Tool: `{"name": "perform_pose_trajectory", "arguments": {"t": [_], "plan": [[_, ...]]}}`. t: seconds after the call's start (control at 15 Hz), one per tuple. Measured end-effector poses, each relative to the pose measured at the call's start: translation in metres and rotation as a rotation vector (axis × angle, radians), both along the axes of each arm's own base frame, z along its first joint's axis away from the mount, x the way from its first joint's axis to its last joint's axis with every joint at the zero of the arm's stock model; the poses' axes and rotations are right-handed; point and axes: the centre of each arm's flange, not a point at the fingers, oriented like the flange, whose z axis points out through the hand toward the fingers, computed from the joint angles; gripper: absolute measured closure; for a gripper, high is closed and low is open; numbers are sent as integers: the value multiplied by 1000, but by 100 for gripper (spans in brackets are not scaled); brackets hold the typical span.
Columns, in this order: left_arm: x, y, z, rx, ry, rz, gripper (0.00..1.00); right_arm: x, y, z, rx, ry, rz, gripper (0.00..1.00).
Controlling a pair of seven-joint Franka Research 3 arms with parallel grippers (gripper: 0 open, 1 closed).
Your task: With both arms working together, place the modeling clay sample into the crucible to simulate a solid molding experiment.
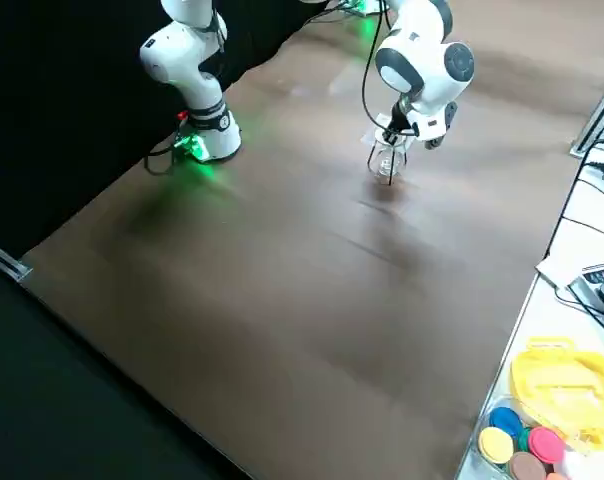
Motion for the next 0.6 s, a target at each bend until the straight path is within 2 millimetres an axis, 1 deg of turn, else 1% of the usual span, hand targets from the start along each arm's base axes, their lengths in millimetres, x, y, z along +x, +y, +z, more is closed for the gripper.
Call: {"name": "perform_pose_trajectory", "arguments": {"t": [0.07,0.2,0.27,0.33,0.4,0.47,0.6], "plan": [[0,0,0,-1,-2,1,0,0,0,0,0,0,0,88],[1,0,1,-3,-12,1,0,0,-1,0,0,0,-2,78],[2,0,1,-3,-13,1,0,0,-2,0,0,0,-3,78],[2,0,1,-3,-14,1,0,0,-2,0,0,0,-3,73],[2,0,1,-3,-14,1,0,0,-2,0,0,0,-3,65],[2,0,1,-4,-15,1,0,0,-2,0,0,0,-3,62],[3,0,2,-4,-25,1,0,1,-4,0,0,-1,-5,61]]}}
